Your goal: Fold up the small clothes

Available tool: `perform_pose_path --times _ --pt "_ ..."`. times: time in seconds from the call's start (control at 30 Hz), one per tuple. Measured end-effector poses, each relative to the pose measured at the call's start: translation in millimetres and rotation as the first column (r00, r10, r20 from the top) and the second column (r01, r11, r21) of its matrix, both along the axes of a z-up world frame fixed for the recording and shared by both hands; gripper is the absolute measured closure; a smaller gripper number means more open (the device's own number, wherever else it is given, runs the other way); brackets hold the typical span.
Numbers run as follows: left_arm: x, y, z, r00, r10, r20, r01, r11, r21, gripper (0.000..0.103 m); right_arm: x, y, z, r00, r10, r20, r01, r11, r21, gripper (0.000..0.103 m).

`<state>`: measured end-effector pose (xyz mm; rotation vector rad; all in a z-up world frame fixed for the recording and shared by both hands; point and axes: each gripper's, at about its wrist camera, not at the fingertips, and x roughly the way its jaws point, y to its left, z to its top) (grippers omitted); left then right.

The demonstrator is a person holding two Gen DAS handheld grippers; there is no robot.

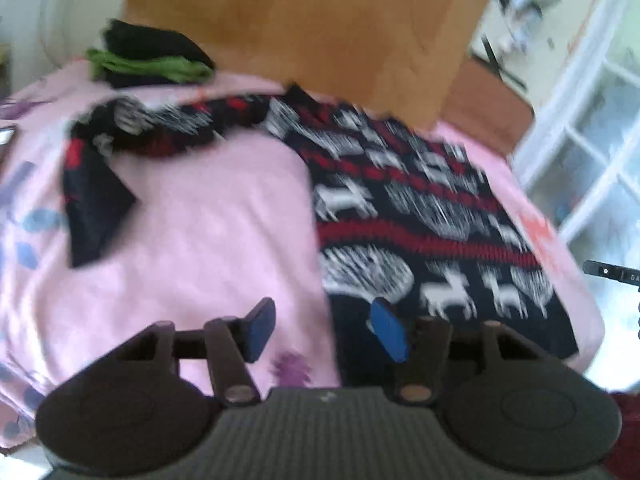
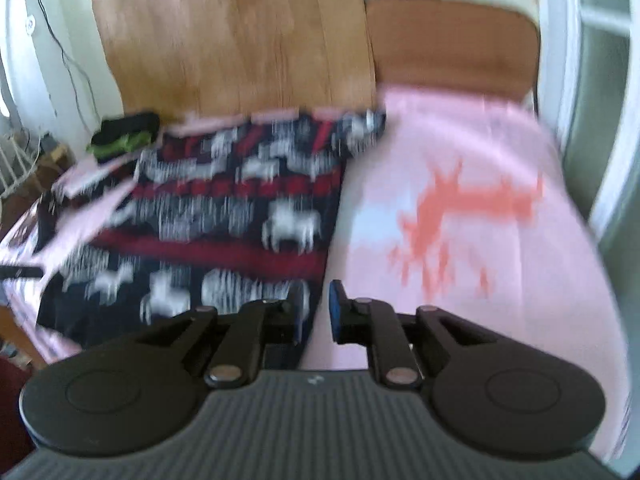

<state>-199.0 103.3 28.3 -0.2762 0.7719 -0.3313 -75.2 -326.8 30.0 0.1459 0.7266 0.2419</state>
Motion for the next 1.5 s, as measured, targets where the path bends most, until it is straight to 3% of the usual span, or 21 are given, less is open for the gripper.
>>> perform_pose_path --times 0.1,0.2,0.27,0.33,0.43,0.5,0.6,0.7,0.77,0.87,0.9,0.93,0.97,1.0,1.03,1.1,1.17,1.27,1.33,1.4,1.5 --pt "-3 30 0 0.995 0.098 0.023 -0.096 0.993 -0.063 0.045 49 38 1 0.996 0.085 0.019 -0.085 0.996 0.009 0.085" --pt "-7 56 0 0.980 0.197 0.029 -0.192 0.975 -0.113 0.043 97 103 -8 0.973 0.229 0.029 -0.228 0.973 -0.028 0.085" --pt "-16 77 -1 0.967 0.252 0.037 -0.245 0.960 -0.133 0.042 122 154 -12 0.940 0.339 0.042 -0.337 0.940 -0.049 0.085" --pt "-22 93 -3 0.953 0.299 0.045 -0.290 0.945 -0.149 0.040 140 209 -14 0.882 0.467 0.055 -0.464 0.884 -0.064 0.085" --pt "-32 110 -7 0.936 0.348 0.050 -0.335 0.926 -0.176 0.040 149 290 -14 0.751 0.653 0.101 -0.639 0.757 -0.140 0.072" --pt "-37 123 -9 0.929 0.368 0.052 -0.352 0.917 -0.186 0.039 145 344 -16 0.632 0.762 0.140 -0.706 0.640 -0.303 0.062" --pt "-46 135 -14 0.916 0.398 0.058 -0.380 0.904 -0.195 0.033 134 414 -33 0.480 0.862 0.161 -0.619 0.463 -0.634 0.060" --pt "-52 146 -19 0.902 0.428 0.059 -0.408 0.888 -0.211 0.032 130 465 -55 0.344 0.930 0.127 -0.490 0.293 -0.821 0.049" --pt "-56 157 -22 0.891 0.452 0.048 -0.431 0.874 -0.222 0.032 137 496 -69 0.292 0.953 0.081 -0.459 0.214 -0.862 0.049" --pt "-62 165 -23 0.879 0.476 0.037 -0.457 0.861 -0.224 0.032 150 547 -91 0.252 0.967 0.032 -0.410 0.136 -0.902 0.052" --pt "-64 166 -23 0.876 0.482 0.035 -0.464 0.858 -0.220 0.032 153 560 -96 0.239 0.971 0.017 -0.408 0.116 -0.906 0.077" --pt "-66 168 -23 0.872 0.488 0.034 -0.470 0.856 -0.216 0.032 156 571 -99 0.235 0.972 0.008 -0.422 0.110 -0.900 0.094" --pt "-68 170 -22 0.868 0.496 0.033 -0.479 0.852 -0.211 0.032 160 580 -95 0.245 0.969 0.024 -0.459 0.138 -0.878 0.093" --pt "-71 171 -22 0.864 0.502 0.035 -0.485 0.849 -0.208 0.032 166 585 -85 0.265 0.961 0.074 -0.512 0.206 -0.834 0.093" --pt "-72 173 -22 0.860 0.509 0.035 -0.492 0.845 -0.208 0.032 175 588 -70 0.305 0.943 0.129 -0.554 0.286 -0.782 0.093" --pt "-71 175 -23 0.853 0.521 0.020 -0.506 0.836 -0.211 0.032 206 577 -32 0.430 0.866 0.253 -0.600 0.484 -0.637 0.093" --pt "-64 174 -23 0.855 0.519 0.004 -0.506 0.836 -0.213 0.032 242 547 6 0.555 0.757 0.347 -0.587 0.651 -0.481 0.093" --pt "-48 165 -21 0.873 0.487 0.009 -0.474 0.854 -0.215 0.032 288 473 53 0.721 0.548 0.424 -0.494 0.835 -0.241 0.093" --pt "-34 157 -18 0.889 0.457 0.017 -0.443 0.870 -0.215 0.032 311 403 73 0.813 0.391 0.431 -0.396 0.914 -0.082 0.092" --pt "-16 147 -13 0.906 0.422 0.029 -0.406 0.887 -0.220 0.032 325 322 76 0.887 0.226 0.404 -0.275 0.959 0.068 0.092" --pt "24 128 3 0.934 0.353 0.055 -0.334 0.917 -0.217 0.032 320 209 58 0.940 0.037 0.339 -0.111 0.973 0.202 0.092"
